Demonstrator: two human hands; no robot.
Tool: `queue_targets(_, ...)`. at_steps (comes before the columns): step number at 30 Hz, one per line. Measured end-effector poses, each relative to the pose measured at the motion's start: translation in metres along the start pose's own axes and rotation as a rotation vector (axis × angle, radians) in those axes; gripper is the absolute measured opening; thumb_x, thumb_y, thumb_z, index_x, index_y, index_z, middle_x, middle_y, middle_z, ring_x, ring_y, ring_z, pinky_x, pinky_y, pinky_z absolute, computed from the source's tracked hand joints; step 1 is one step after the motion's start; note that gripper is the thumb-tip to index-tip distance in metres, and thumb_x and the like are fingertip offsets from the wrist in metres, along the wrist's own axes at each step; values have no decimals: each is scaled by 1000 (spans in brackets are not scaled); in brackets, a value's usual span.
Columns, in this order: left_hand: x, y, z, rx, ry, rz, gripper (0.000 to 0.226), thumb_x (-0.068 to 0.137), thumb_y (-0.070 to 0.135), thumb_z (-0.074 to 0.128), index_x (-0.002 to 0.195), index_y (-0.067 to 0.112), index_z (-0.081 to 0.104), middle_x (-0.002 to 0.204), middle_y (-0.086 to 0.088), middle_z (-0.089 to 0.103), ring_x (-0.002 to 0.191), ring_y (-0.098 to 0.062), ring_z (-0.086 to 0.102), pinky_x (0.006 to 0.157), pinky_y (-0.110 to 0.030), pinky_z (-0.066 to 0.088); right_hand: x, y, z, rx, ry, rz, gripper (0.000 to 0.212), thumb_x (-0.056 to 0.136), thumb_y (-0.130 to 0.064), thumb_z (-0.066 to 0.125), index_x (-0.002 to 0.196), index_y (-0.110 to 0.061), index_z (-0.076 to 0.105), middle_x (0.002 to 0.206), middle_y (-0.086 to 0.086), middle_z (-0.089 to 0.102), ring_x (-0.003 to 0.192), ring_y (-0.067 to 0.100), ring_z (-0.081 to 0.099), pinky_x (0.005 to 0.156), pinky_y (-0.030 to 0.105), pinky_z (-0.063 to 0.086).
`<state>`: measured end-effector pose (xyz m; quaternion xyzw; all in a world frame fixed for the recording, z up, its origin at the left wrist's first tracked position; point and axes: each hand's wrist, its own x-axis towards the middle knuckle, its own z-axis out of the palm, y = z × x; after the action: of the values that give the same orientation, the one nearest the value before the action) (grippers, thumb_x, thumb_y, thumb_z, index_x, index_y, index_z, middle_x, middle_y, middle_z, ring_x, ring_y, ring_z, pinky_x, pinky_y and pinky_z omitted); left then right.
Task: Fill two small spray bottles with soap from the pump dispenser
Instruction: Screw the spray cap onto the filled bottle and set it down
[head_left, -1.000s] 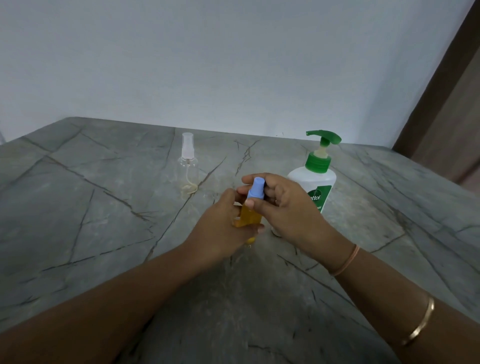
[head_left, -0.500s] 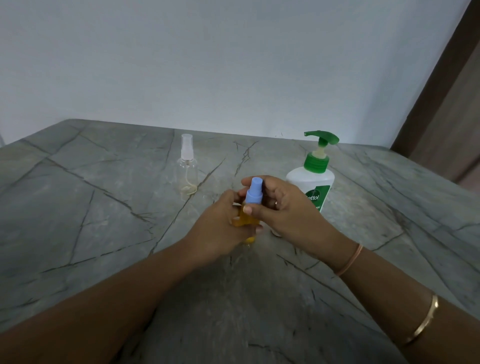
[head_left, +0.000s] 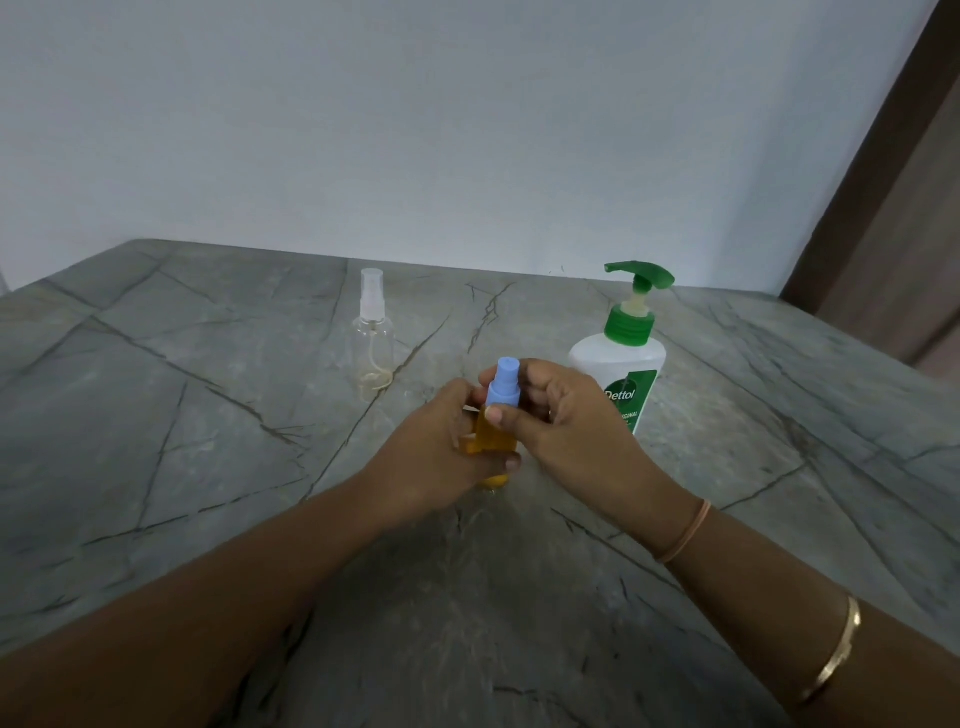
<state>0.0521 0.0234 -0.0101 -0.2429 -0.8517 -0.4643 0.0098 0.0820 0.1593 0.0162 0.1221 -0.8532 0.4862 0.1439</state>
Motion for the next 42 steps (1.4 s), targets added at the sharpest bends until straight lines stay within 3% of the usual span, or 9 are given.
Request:
queue_targets(4,1,1,-2,-29,-44,-24,46,75,29,72,107,29,40,104,10,55,93,-10,55,68,-10,39,1,-5,-13,67,-103,23,26,85,-6,64,111,-6,64,99,3,70,91,10,66,84,17,52)
queue_targets(13,-2,1,2,50,76,25,54,76,28,71,120,15,42,101,5,57,86,-8,54,63,-6,37,-6,-6,11,-158,87,-4,28,85,-22,67,110,-12,61,103,3,66,96,17,61,85,29,51)
queue_targets(17,-1,-4,0,-64,92,-22,51,72,24,75,110,21,40,112,-4,65,93,-16,63,81,-30,53,-7,-8,15,-280,114,-6,32,84,-25,68,112,-13,59,96,-6,57,89,9,54,70,7,41)
queue_targets(20,-1,-8,-10,-105,71,-18,61,64,24,80,109,23,39,117,1,60,103,-14,59,87,-33,52,1,-10,18,-279,144,-16,25,85,-23,67,105,-10,60,92,-3,59,87,14,56,70,18,46)
queue_targets(23,0,-17,-35,-17,144,-42,61,60,31,83,106,27,43,104,12,59,99,-2,55,79,-22,46,19,-13,22,-231,180,-14,23,86,-21,66,103,-8,60,97,3,63,87,14,55,78,29,48)
queue_targets(29,-4,-42,-87,84,576,-129,30,82,32,66,101,20,46,79,13,54,71,2,52,55,-16,37,64,-12,39,-122,234,37,19,85,-19,67,99,-8,60,89,0,57,80,10,48,60,6,36)
queue_targets(32,-3,-53,-98,15,764,-211,29,85,28,63,106,16,48,77,15,51,66,0,50,52,-16,34,85,-4,52,-120,280,85,21,84,-19,68,101,-7,61,94,4,61,86,16,52,73,24,43)
queue_targets(35,-1,-60,-99,-16,798,-254,28,85,25,61,108,15,48,77,15,50,64,0,49,51,-17,34,102,4,64,-139,329,132,24,83,-19,68,101,-5,62,93,6,60,92,24,56,78,34,44)
queue_targets(42,0,-62,-94,11,751,-242,28,87,24,60,110,18,46,88,11,53,68,5,48,51,-13,34,119,17,70,-168,333,206,24,85,-20,65,103,-5,61,89,2,55,91,23,57,69,27,37)
